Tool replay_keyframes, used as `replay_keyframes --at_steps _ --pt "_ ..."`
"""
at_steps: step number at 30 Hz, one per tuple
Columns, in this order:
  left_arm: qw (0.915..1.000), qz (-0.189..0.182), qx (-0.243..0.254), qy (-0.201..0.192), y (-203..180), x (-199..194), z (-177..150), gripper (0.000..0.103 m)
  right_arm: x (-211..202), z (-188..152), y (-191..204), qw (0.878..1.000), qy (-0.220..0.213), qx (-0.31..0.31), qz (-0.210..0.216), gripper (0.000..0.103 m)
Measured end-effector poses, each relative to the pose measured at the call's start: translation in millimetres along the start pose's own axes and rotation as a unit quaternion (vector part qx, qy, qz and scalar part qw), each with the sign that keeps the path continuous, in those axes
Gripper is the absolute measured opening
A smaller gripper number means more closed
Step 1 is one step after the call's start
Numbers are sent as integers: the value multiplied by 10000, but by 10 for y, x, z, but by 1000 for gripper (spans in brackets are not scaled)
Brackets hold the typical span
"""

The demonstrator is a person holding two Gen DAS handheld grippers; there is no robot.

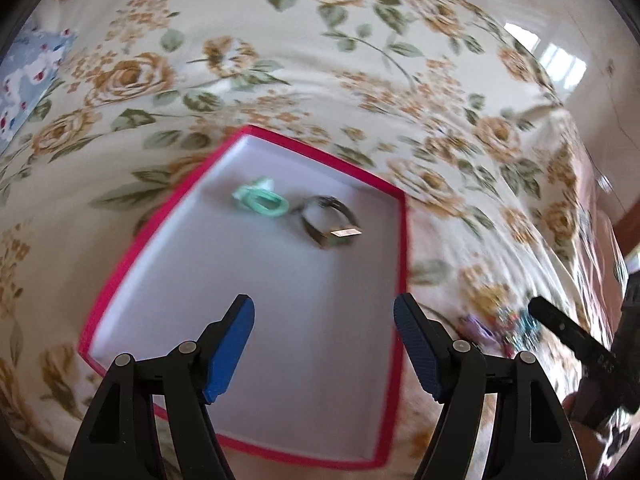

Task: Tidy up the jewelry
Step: 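Grasp the lavender hair clip with left tool while right tool grasps blue hair tie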

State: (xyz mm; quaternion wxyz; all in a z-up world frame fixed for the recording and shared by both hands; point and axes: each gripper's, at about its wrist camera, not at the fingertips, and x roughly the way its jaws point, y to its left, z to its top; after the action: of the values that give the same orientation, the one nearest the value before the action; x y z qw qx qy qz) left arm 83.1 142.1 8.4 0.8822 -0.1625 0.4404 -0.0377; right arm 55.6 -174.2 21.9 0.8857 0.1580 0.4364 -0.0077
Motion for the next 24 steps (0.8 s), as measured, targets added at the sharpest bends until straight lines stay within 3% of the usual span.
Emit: replay_keyframes --at_steps 13,24 --pt "9923 -387 1110 389 -713 4 -110 72 -449 -300 -422 9980 -102 2 -626 69" --pt "9904 -339 1167 659 -1031 407 -10 71 -561 -361 -791 9949 -80 252 -969 61"
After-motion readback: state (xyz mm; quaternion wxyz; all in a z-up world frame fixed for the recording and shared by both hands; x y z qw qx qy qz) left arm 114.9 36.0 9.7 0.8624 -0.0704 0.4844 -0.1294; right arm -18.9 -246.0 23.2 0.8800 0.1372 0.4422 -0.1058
